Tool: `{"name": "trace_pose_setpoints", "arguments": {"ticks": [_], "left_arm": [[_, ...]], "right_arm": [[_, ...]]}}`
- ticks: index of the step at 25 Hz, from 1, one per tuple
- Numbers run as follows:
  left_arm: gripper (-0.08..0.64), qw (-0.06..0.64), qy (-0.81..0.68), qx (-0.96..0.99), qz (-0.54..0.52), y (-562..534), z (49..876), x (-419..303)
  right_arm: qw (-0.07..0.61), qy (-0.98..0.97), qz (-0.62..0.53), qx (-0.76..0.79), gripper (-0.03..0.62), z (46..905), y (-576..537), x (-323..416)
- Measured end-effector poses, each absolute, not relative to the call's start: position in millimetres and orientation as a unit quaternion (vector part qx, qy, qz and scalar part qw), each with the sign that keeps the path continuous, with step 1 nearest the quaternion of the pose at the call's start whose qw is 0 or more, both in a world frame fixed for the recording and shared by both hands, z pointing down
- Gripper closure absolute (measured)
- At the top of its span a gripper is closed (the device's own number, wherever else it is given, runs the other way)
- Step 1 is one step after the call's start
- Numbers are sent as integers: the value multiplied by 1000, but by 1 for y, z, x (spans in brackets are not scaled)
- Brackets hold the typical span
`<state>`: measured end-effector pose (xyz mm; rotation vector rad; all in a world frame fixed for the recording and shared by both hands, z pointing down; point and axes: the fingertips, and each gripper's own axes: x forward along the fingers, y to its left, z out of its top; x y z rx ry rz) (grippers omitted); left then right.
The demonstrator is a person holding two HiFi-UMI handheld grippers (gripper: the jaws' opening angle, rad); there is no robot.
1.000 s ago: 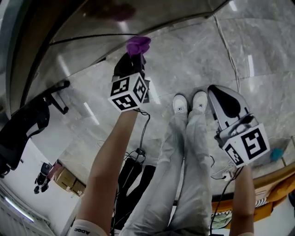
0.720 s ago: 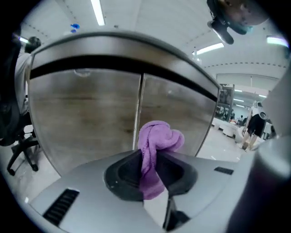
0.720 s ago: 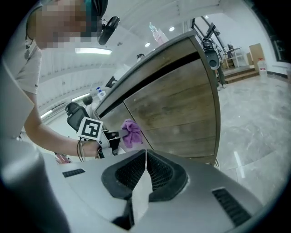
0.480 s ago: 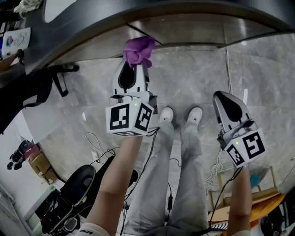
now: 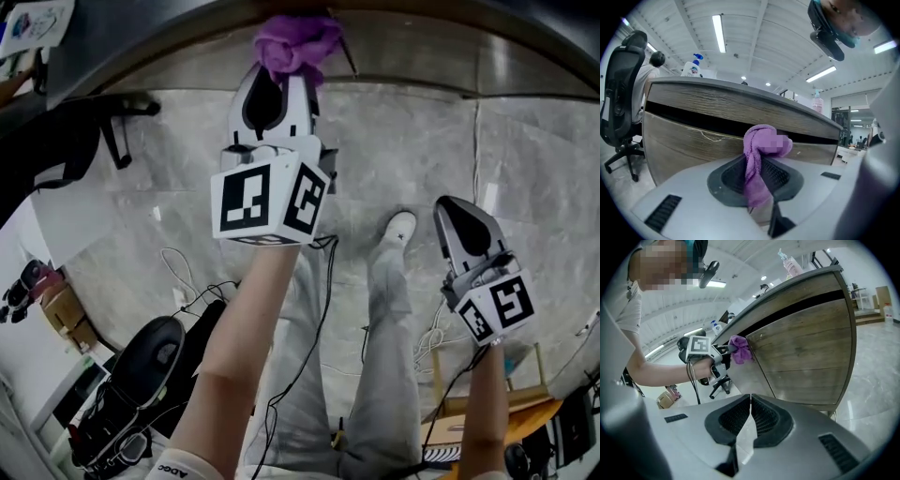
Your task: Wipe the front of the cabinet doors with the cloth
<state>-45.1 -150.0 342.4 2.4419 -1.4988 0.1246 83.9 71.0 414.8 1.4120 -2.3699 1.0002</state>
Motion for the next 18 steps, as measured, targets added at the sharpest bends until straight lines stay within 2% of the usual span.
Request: {"name": "trace_pose_setpoints", "arguments": {"ticks": [4, 18], "left_arm": [[483, 143, -509, 847, 44, -159, 348, -67], [483, 129, -505, 850, 76, -206, 346, -216]], "right_arm": [[102, -797, 342, 488, 563, 416, 58, 60], [84, -814, 330, 471, 563, 396, -29, -76]]}}
